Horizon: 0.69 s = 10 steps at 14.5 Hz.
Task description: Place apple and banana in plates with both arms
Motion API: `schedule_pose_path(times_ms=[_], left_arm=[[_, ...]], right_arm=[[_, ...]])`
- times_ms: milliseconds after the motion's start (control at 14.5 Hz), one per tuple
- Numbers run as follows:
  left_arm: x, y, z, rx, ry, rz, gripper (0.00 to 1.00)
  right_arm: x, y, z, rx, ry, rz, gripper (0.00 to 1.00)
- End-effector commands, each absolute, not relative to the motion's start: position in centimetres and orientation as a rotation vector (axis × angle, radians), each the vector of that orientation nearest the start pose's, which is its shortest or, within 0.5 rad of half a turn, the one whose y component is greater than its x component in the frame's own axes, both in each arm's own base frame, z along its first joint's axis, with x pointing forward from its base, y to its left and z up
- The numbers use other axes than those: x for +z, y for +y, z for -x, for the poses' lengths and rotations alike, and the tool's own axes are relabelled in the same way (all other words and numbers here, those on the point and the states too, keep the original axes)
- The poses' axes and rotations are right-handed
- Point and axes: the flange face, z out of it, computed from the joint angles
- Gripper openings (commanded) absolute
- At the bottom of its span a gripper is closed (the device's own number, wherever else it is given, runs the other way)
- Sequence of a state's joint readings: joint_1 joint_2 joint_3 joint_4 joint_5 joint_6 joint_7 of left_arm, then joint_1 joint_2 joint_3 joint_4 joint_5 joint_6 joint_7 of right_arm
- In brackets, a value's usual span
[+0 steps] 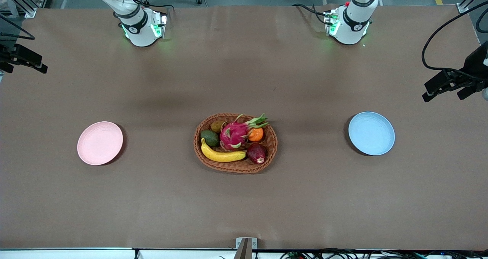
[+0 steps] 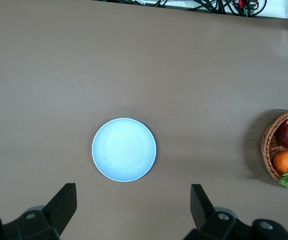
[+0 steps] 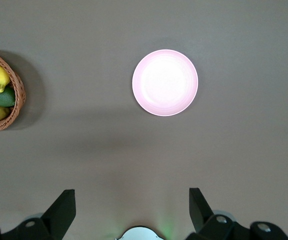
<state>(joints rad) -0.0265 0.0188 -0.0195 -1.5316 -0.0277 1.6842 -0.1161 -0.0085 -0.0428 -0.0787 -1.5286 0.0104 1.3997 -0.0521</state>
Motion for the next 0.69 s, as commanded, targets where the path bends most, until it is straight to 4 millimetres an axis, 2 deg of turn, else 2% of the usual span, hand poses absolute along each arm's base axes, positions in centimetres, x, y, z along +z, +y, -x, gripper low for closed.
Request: schedule_pose_path(times_ms=[0,621], left_arm=[[64.88,-2.84,-56.95,-0.196,-0.084,3.176,1.00],[64.45,-3.25,-57.23,-0.185,-0.103,3.191,1.00]], right_arm=[[65.69,-4.60,-51.32,0.125,0.032,3.135,1.00],[66.00,-4.17,-51.65,0.086,0.017,3.134,1.00]])
